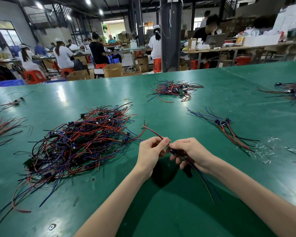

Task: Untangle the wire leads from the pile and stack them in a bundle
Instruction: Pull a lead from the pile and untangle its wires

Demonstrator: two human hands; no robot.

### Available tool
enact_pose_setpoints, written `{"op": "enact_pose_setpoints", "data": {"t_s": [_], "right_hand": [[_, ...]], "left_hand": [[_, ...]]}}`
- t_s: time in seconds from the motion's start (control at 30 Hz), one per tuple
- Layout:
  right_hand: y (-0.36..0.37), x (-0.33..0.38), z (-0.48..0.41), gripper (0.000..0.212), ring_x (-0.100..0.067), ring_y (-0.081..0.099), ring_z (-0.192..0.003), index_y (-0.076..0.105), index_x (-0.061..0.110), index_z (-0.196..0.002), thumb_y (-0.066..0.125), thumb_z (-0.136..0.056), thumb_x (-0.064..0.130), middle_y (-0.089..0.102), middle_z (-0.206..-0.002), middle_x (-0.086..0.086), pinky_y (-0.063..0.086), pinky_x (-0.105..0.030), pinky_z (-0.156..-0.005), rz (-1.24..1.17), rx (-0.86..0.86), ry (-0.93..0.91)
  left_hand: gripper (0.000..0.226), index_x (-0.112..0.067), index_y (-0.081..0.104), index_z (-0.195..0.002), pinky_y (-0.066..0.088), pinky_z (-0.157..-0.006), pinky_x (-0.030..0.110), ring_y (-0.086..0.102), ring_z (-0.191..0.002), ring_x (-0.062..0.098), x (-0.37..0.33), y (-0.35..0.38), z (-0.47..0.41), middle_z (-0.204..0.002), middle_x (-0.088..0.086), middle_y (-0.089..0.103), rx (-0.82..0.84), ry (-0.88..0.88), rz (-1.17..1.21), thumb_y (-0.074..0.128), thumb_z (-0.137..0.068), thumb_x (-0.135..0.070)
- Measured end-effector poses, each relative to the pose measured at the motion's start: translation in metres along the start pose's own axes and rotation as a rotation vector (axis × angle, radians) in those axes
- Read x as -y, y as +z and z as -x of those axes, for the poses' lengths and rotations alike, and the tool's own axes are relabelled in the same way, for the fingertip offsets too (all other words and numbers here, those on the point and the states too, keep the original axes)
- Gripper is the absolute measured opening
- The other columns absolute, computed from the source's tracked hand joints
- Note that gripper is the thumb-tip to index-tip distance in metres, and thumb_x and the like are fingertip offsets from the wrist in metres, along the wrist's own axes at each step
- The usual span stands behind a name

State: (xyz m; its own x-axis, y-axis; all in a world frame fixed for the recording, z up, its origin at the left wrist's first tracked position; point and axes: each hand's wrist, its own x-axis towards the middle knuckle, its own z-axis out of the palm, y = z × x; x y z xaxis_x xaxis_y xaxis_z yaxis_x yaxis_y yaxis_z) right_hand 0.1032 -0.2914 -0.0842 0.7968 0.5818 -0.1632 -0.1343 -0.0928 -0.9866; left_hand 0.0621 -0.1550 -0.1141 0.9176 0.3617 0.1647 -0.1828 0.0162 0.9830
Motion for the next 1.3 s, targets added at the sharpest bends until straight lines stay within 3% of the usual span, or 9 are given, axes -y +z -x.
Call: {"op": "enact_pose_setpoints", "data": {"t_s": [0.13, 0.53, 0.63, 0.7, 0.8, 0.9, 1.03, 1.17, 1.3], "right_hand": [[0.0, 0.0, -0.002, 0.024, -0.014, 0.05, -0.037, 0.06, 0.002, -0.065, 0.056, -0.088, 0.005, 0.058, -0.053, -0.012, 0.04, -0.019, -0.035, 0.057, -0.07, -0.007], [0.006, 0.001, -0.002, 0.027, -0.013, 0.043, -0.034, 0.062, 0.008, -0.057, 0.053, -0.082, 0.004, 0.057, -0.048, -0.009, 0.032, -0.016, -0.033, 0.151, -0.062, -0.054], [0.007, 0.001, -0.001, 0.027, -0.013, 0.042, -0.033, 0.062, 0.008, -0.057, 0.053, -0.082, 0.003, 0.057, -0.048, -0.008, 0.032, -0.016, -0.033, 0.157, -0.052, -0.057], [0.006, 0.0, 0.0, 0.027, -0.013, 0.042, -0.033, 0.062, 0.007, -0.057, 0.053, -0.082, 0.003, 0.056, -0.047, -0.009, 0.032, -0.015, -0.033, 0.154, -0.049, -0.054], [0.005, -0.001, 0.0, 0.026, -0.013, 0.042, -0.033, 0.061, 0.006, -0.059, 0.053, -0.083, 0.003, 0.057, -0.048, -0.008, 0.032, -0.016, -0.032, 0.149, -0.046, -0.057], [0.005, 0.0, -0.001, 0.026, -0.012, 0.043, -0.033, 0.061, 0.007, -0.059, 0.053, -0.084, 0.003, 0.057, -0.048, -0.008, 0.032, -0.016, -0.032, 0.148, -0.037, -0.065], [0.004, -0.001, -0.001, 0.026, -0.012, 0.044, -0.033, 0.062, 0.008, -0.059, 0.053, -0.083, 0.004, 0.058, -0.049, -0.008, 0.034, -0.017, -0.032, 0.153, -0.028, -0.075], [0.004, -0.003, -0.003, 0.026, -0.012, 0.044, -0.033, 0.062, 0.008, -0.059, 0.053, -0.083, 0.004, 0.058, -0.049, -0.007, 0.034, -0.017, -0.032, 0.149, -0.012, -0.078], [0.003, -0.005, -0.005, 0.024, -0.012, 0.043, -0.032, 0.062, 0.007, -0.059, 0.054, -0.082, 0.004, 0.058, -0.047, -0.007, 0.032, -0.015, -0.032, 0.148, -0.021, -0.066]], "left_hand": [[0.015, -0.01, 0.068, -0.07, 0.045, -0.053, 0.022, 0.05, -0.051, 0.011, 0.003, 0.001, -0.001, -0.059, -0.001, 0.061, -0.059, 0.14, -0.214, 0.071, -0.084, -0.013], [0.02, -0.012, 0.065, -0.064, 0.044, -0.045, 0.022, 0.044, -0.04, 0.008, -0.005, -0.025, -0.022, -0.043, -0.009, 0.049, -0.322, 0.073, -0.101, 0.071, -0.084, -0.012], [0.016, -0.013, 0.067, -0.069, 0.049, -0.053, 0.028, 0.05, -0.046, 0.009, -0.006, -0.031, -0.022, -0.052, -0.01, 0.055, -0.323, 0.273, -0.402, 0.07, -0.085, -0.016], [0.009, -0.009, 0.071, -0.078, 0.046, -0.06, 0.018, 0.051, -0.055, 0.01, -0.005, -0.033, -0.019, -0.067, -0.003, 0.062, -0.327, 0.504, -0.628, 0.07, -0.085, -0.014], [0.006, -0.007, 0.072, -0.084, 0.044, -0.061, 0.016, 0.051, -0.059, 0.01, -0.005, -0.036, -0.022, -0.074, 0.001, 0.065, -0.378, 0.613, -0.693, 0.07, -0.085, -0.013], [0.007, -0.01, 0.072, -0.082, 0.053, -0.054, 0.033, 0.05, -0.054, 0.009, -0.008, -0.036, -0.024, -0.065, -0.009, 0.057, -0.397, 0.498, -0.572, 0.069, -0.086, -0.015], [0.018, -0.024, 0.067, -0.07, 0.045, -0.041, 0.019, 0.048, -0.042, 0.009, -0.01, -0.04, -0.027, -0.056, -0.005, 0.055, -0.426, 0.274, -0.321, 0.068, -0.087, -0.016], [0.022, -0.02, 0.065, -0.066, 0.042, -0.044, 0.018, 0.047, -0.035, 0.008, -0.01, -0.043, -0.03, -0.051, -0.007, 0.052, -0.473, 0.14, -0.183, 0.066, -0.088, -0.019], [0.023, -0.015, 0.066, -0.069, 0.044, -0.046, 0.018, 0.051, -0.041, 0.01, -0.01, -0.046, -0.029, -0.053, -0.007, 0.056, -0.465, 0.174, -0.276, 0.063, -0.091, -0.022]]}}
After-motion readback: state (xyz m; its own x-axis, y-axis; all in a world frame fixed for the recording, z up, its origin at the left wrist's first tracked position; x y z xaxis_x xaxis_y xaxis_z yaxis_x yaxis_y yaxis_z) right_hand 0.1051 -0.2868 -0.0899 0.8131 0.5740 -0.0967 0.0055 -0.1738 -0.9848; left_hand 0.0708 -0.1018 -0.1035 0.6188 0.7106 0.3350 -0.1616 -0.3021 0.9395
